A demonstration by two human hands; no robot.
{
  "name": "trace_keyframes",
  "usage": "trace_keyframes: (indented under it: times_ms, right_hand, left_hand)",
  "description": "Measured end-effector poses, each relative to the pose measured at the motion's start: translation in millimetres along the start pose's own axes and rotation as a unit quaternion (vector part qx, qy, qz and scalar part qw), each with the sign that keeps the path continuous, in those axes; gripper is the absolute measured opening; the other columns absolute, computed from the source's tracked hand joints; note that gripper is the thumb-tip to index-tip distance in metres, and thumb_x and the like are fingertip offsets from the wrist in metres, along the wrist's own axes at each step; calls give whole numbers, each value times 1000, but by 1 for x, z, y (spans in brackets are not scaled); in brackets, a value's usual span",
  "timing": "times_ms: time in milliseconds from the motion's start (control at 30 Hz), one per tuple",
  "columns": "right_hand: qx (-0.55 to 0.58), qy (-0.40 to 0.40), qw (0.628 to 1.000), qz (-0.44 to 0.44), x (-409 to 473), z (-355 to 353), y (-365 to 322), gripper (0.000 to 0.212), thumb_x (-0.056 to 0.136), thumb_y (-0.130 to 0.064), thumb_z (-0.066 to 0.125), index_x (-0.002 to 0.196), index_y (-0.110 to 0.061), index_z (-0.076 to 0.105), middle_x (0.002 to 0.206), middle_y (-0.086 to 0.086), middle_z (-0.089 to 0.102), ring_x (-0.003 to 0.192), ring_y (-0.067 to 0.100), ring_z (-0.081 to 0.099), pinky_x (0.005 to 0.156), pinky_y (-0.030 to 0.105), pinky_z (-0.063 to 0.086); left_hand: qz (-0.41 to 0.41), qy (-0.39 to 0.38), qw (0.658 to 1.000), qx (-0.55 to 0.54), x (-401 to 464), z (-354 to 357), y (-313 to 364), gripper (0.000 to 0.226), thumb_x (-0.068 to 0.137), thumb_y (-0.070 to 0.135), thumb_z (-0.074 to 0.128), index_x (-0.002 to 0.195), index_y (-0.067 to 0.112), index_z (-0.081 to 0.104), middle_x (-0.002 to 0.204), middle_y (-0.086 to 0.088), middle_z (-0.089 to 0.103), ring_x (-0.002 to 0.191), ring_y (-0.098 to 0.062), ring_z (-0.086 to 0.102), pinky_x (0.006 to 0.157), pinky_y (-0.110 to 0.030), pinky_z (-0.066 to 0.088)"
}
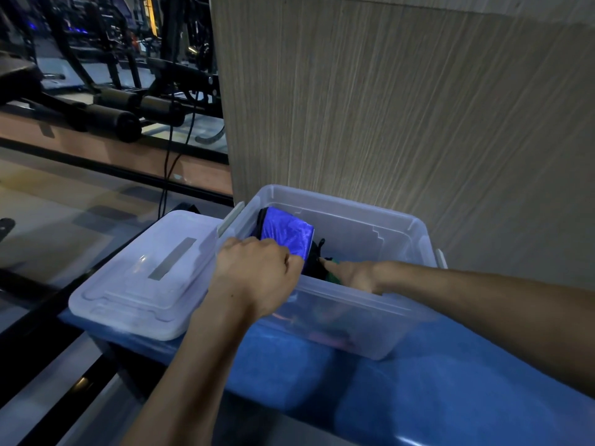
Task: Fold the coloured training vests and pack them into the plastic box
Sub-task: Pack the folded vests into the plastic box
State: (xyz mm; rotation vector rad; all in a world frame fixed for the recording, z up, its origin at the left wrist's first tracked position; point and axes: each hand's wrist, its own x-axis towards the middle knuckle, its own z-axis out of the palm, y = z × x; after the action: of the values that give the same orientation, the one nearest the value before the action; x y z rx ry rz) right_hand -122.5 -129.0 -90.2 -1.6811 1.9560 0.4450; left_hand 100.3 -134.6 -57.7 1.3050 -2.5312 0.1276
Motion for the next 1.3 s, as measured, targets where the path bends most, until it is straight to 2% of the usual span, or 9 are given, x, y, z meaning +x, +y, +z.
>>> trace_keyframes:
  times_ms: [100,233,433,533,667,767,933,1200,1300]
  right_hand:
    - [-12,10,1000,24,-7,-12,2,106,89,-58,63,160,-33,-12,167,-5,12,144,32,39,102,47,52]
    - [-122,53,991,-32,-6,-13,-4,82,101,-45,52,163,-22,3,169,-8,-14,153,23,22,122,41,26]
    - [-270,40,960,-58,4,-18,-13,41,101,-25,44,139,-11,52,164,0,27,127,31,53,105,41,46]
    - [-318,9,947,-37,9,-20,-15,39,101,-26,44,134,-11,58,147,5,48,127,30,53,105,43,46]
    - [-355,-4,934,-36,15,-18,-14,40,101,-26,45,135,-11,59,152,6,44,135,28,44,109,45,43]
    - [-314,24,948,-46,15,-17,-12,40,98,-29,49,131,-9,61,147,6,47,132,27,48,107,42,44]
    - [-182,180,959,-121,8,-24,-5,55,80,-33,77,124,-9,56,124,6,50,108,28,59,79,30,44]
    - [-125,113,981,-100,0,-18,-9,56,84,-25,77,131,-9,54,133,6,53,119,24,56,92,26,43]
    - [-41,163,981,-96,-8,-25,-10,58,78,-31,82,126,-13,56,125,2,58,112,21,59,91,28,48]
  left_hand:
    - [2,2,1000,0,0,1,-1,38,98,36,29,77,21,57,92,2,67,90,-24,60,78,-33,33]
    - [1,7,1000,-7,0,1,-1,37,98,35,30,74,20,53,88,1,66,87,-24,58,76,-33,31]
    - [2,11,1000,-2,2,1,-1,38,98,36,30,77,21,58,91,1,68,91,-24,61,81,-34,36]
    - [-1,10,1000,-5,2,1,0,39,98,37,29,75,21,56,91,2,67,89,-23,58,79,-33,31]
    - [-5,12,1000,-2,2,1,1,40,98,37,28,74,20,55,89,2,66,79,-19,46,78,-33,29]
    - [-5,7,1000,-3,2,1,0,40,98,37,28,75,20,56,89,2,65,80,-19,46,77,-32,29]
    - [-7,19,1000,-13,2,3,-1,40,99,38,29,73,19,54,89,1,66,81,-20,48,77,-33,29]
    - [4,36,999,-3,3,9,-4,50,92,42,19,73,18,58,86,1,67,84,-21,58,75,-31,29]
    - [2,33,999,-8,3,8,-3,43,99,39,30,75,18,59,87,1,67,88,-22,60,76,-32,30]
